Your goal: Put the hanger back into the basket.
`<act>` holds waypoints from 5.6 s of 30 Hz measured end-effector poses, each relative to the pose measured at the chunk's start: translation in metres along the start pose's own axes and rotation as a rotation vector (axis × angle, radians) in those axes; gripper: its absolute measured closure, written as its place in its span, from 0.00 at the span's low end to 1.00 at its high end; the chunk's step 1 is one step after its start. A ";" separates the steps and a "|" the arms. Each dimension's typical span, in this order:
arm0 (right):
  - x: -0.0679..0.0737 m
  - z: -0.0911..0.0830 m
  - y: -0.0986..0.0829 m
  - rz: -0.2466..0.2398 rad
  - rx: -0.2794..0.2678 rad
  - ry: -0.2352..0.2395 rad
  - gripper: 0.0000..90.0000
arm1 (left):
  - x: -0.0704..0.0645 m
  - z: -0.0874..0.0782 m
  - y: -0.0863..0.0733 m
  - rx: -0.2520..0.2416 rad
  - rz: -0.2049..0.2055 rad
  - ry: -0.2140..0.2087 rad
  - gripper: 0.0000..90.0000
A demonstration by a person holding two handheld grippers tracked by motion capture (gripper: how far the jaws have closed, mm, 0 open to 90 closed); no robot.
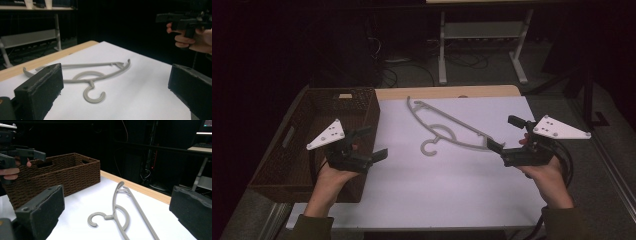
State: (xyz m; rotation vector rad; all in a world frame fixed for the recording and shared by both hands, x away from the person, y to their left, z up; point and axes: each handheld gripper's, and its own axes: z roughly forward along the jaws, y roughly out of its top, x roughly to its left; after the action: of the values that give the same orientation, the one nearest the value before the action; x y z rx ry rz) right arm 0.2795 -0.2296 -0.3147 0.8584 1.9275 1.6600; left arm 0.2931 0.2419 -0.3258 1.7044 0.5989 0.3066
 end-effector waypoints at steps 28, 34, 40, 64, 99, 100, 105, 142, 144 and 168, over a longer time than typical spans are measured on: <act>-0.026 0.082 -0.034 -0.001 0.325 0.066 0.24 | -0.032 0.055 -0.054 0.240 -0.007 -0.060 0.00; -0.040 0.102 -0.047 0.009 0.392 0.070 0.48 | -0.031 0.054 -0.065 0.250 -0.015 -0.058 0.00; -0.048 0.118 -0.058 -0.005 0.433 0.052 0.71 | -0.032 0.055 -0.069 0.255 -0.014 -0.068 0.00; -0.074 0.136 -0.095 -0.001 0.681 0.043 1.00 | -0.030 0.054 -0.071 0.256 -0.011 -0.070 0.00; 0.071 0.160 -0.099 -0.214 0.709 0.542 1.00 | -0.030 0.053 -0.071 0.252 -0.028 -0.067 0.00; 0.067 0.162 -0.095 -0.214 0.699 0.519 1.00 | -0.029 0.053 -0.071 0.255 -0.028 -0.068 0.00; 0.047 0.182 -0.078 -0.200 0.663 0.395 1.00 | -0.029 0.053 -0.070 0.256 -0.020 -0.070 0.00; -0.022 0.268 -0.074 -0.145 0.762 -0.019 1.00 | -0.028 0.055 -0.073 0.260 -0.030 -0.079 0.00; -0.033 0.256 -0.075 -0.122 0.760 -0.045 1.00 | -0.029 0.055 -0.073 0.262 -0.032 -0.079 0.00; -0.056 0.111 -0.080 -0.094 0.688 -0.052 1.00 | -0.032 0.060 -0.073 0.274 -0.027 -0.085 0.00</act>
State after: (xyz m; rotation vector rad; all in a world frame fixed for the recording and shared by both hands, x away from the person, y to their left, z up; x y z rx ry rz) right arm 0.3825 -0.1975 -0.4157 1.0097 2.4911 0.8945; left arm 0.2812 0.1844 -0.4063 1.9594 0.6219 0.1359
